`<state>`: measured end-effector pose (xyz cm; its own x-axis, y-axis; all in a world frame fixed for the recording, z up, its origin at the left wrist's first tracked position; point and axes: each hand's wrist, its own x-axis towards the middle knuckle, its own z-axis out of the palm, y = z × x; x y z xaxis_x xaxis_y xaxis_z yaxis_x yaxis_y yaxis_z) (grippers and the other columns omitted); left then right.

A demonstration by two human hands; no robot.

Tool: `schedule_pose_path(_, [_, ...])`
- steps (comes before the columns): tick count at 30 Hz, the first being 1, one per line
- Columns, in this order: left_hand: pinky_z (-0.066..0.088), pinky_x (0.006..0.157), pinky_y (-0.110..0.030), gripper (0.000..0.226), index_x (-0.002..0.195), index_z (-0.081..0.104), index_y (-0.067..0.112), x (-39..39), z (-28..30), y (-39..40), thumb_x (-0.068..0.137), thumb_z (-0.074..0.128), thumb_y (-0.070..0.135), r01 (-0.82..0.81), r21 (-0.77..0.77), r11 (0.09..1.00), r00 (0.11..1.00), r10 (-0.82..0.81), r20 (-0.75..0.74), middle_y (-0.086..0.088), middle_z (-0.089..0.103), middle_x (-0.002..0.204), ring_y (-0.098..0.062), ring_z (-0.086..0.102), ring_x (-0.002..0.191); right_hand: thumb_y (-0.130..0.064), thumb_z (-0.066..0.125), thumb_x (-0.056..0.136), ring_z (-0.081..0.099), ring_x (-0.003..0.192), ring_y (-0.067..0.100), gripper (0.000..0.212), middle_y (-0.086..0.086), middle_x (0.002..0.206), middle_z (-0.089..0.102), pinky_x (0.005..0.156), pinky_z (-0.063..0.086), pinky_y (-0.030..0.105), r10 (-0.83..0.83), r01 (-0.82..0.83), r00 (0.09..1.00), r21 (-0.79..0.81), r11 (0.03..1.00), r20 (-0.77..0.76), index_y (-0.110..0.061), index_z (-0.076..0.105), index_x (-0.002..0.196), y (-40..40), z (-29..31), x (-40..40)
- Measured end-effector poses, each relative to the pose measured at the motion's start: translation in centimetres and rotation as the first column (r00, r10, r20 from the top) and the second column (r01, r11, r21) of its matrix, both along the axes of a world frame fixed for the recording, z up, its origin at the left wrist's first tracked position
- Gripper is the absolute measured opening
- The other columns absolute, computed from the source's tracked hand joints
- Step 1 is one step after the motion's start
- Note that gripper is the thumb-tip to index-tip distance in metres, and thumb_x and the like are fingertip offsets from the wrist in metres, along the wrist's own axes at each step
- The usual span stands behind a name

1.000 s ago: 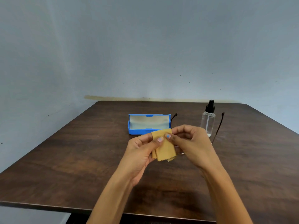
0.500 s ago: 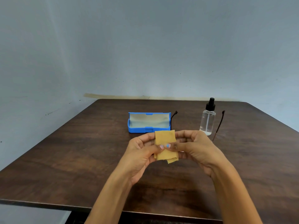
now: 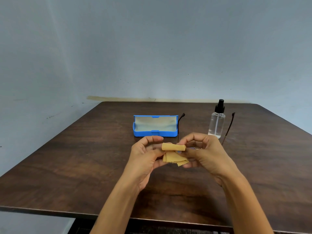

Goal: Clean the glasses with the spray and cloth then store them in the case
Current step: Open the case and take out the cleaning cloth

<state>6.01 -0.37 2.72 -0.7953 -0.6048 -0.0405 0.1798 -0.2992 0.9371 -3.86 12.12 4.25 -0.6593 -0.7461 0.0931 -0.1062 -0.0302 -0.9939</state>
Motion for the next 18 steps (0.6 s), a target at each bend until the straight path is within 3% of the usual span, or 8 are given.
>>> schedule_pose_path(5, [0.059,0.06,-0.033,0.019,0.102,0.061,0.006,-0.22,0.32,-0.1,0.088,0.057,0.019,0.038,0.067,0.997,0.993,-0.045,0.112,-0.016,0.071,0.096,-0.024,0.072,0.08,0.015,0.058,0.081,0.07,0.076,0.018,0.03,0.016,0.092,0.068,0.055,0.056,0.023,-0.031,0.03,0.992,-0.011,0.999,-0.122,-0.008,0.068,0.065,-0.16,-0.65,-0.3])
schedule_pose_path(10, [0.059,0.06,-0.031,0.03,0.102,0.061,0.002,0.01,0.3,0.0,0.072,0.07,0.002,0.026,0.072,0.997,0.995,-0.033,0.096,-0.015,0.073,0.09,-0.024,0.072,0.08,0.016,0.057,0.08,0.068,0.076,0.013,0.031,0.012,0.083,0.07,0.062,0.055,0.021,-0.038,0.035,0.984,-0.023,0.999,-0.175,-0.009,0.068,0.065,-0.13,-0.55,-0.22])
schedule_pose_path(12, [0.059,0.058,-0.03,0.027,0.099,0.06,0.002,0.03,0.22,-0.02,0.074,0.068,-0.006,-0.011,0.067,0.998,0.995,0.005,0.095,-0.015,0.073,0.087,-0.024,0.072,0.078,0.01,0.055,0.085,0.069,0.076,0.013,0.03,0.009,0.083,0.071,0.065,0.056,0.023,-0.047,0.049,0.991,0.01,0.999,-0.126,-0.01,0.07,0.069,-0.09,-0.59,-0.08])
schedule_pose_path(16, [0.059,0.058,-0.029,0.025,0.091,0.055,0.005,-0.06,-0.2,0.1,0.074,0.067,-0.009,-0.057,0.021,0.998,0.992,0.055,0.113,-0.017,0.07,0.09,-0.025,0.072,0.079,-0.006,0.041,0.095,0.07,0.08,0.019,0.032,0.012,0.087,0.072,0.07,0.058,0.031,-0.084,0.078,0.986,0.049,0.996,0.145,-0.002,0.07,0.081,0.14,-0.39,0.11])
schedule_pose_path(18, [0.059,0.058,-0.028,0.022,0.088,0.055,0.005,-0.03,-0.38,0.29,0.075,0.067,-0.007,-0.064,-0.042,0.997,0.99,0.069,0.127,-0.015,0.071,0.088,-0.023,0.072,0.078,-0.011,0.052,0.092,0.07,0.082,0.02,0.024,0.008,0.087,0.072,0.069,0.058,0.03,-0.083,0.079,0.979,0.028,0.996,0.187,-0.001,0.071,0.081,0.18,-0.5,0.39])
